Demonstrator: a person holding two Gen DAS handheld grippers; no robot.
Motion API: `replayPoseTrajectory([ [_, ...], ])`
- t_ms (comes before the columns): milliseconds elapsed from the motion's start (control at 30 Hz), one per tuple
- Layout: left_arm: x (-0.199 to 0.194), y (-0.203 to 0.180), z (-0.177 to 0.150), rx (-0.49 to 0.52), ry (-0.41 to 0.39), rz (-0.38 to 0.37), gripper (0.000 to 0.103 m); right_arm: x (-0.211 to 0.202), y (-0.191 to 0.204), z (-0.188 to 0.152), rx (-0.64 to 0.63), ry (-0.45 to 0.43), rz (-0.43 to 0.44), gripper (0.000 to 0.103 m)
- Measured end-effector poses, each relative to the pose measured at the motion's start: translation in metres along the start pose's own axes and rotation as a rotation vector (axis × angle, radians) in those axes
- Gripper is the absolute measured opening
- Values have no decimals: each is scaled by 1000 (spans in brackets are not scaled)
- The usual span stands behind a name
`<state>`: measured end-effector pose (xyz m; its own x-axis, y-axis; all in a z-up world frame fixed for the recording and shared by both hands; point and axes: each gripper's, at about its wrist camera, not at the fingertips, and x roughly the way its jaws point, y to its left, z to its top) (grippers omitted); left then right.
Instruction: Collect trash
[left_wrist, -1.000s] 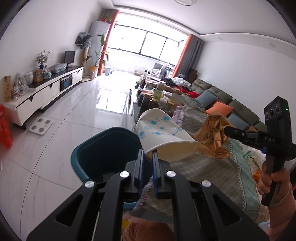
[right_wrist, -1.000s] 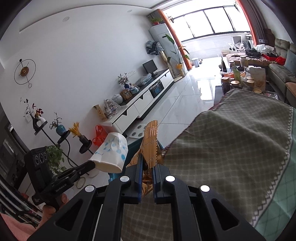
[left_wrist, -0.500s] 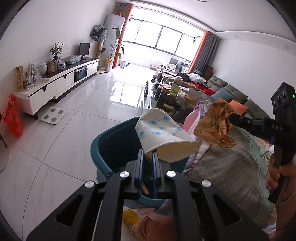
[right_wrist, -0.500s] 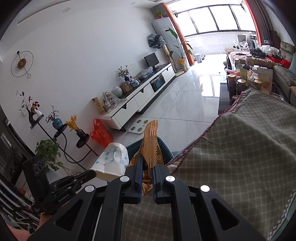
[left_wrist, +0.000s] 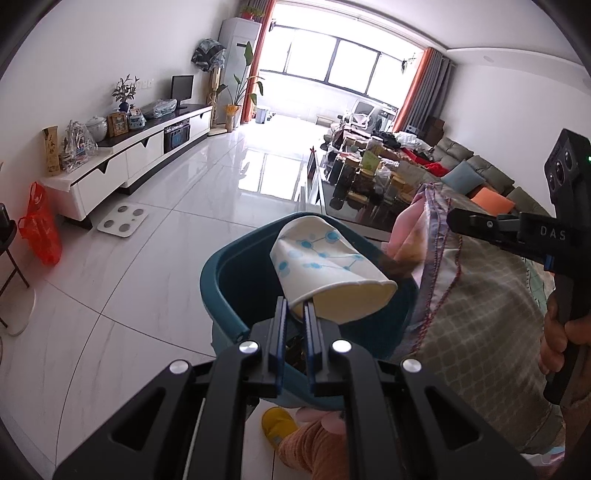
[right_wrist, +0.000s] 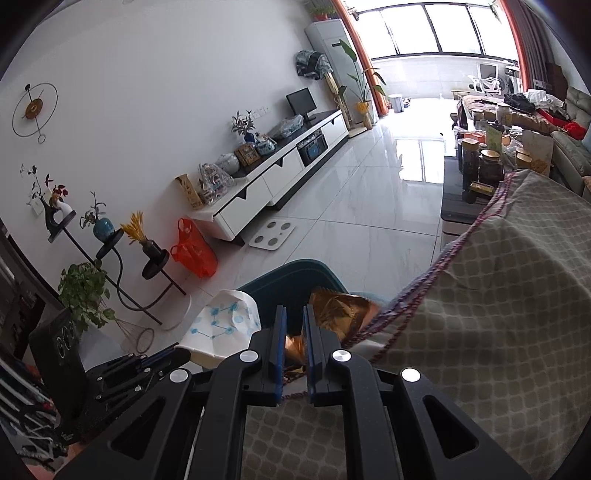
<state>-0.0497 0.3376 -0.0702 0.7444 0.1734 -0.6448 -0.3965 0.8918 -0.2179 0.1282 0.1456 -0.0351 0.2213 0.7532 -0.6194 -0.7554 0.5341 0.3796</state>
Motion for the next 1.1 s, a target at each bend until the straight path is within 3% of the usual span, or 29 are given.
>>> replayPoseTrajectory([
  [500, 36, 14, -8, -51, 91, -19, 12, 4, -1, -8, 23, 38, 31, 11],
  [667, 32, 8, -7, -38, 72, -38, 17, -12, -5, -14, 30, 22, 34, 11],
  [900, 8, -25, 2, 32, -12, -123, 27, -53, -14, -31, 34, -34, 24, 30],
  [1100, -15, -81, 7, 149, -77, -263, 34, -104, -32, -50, 53, -109, -38, 44],
])
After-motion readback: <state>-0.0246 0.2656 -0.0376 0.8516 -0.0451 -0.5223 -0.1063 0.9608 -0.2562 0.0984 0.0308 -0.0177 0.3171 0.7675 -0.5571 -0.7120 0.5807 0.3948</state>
